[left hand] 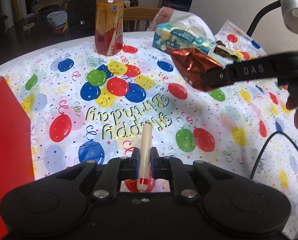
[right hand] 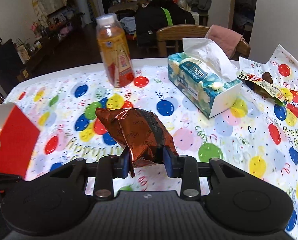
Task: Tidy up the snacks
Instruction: 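Carry the lollipop and copper-foil packet with both tools over the box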
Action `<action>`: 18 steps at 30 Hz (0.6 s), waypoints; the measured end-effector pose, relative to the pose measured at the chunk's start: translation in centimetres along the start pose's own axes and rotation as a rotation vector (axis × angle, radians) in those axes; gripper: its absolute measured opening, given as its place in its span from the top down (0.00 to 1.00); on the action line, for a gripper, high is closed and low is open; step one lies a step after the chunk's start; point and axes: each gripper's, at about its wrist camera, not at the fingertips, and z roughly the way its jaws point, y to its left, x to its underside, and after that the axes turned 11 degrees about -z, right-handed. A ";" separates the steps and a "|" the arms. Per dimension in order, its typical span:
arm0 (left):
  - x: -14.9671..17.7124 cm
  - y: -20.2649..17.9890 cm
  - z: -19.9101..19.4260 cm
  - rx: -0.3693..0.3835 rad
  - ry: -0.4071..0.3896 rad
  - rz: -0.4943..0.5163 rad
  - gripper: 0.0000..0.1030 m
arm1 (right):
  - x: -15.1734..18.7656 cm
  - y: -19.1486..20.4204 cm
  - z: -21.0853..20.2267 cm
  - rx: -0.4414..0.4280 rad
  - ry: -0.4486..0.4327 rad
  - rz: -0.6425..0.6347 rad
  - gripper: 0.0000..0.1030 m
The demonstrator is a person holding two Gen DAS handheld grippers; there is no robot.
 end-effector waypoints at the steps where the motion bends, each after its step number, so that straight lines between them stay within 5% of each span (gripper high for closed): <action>1: 0.1 0.1 -0.5 0.007 -0.003 -0.005 0.92 | 0.1 0.4 -0.5 -0.004 -0.001 -0.002 0.68; 18: 0.6 3.4 -9.1 0.049 -0.093 -0.055 0.92 | 1.2 8.0 -7.7 -0.069 -0.054 -0.019 0.68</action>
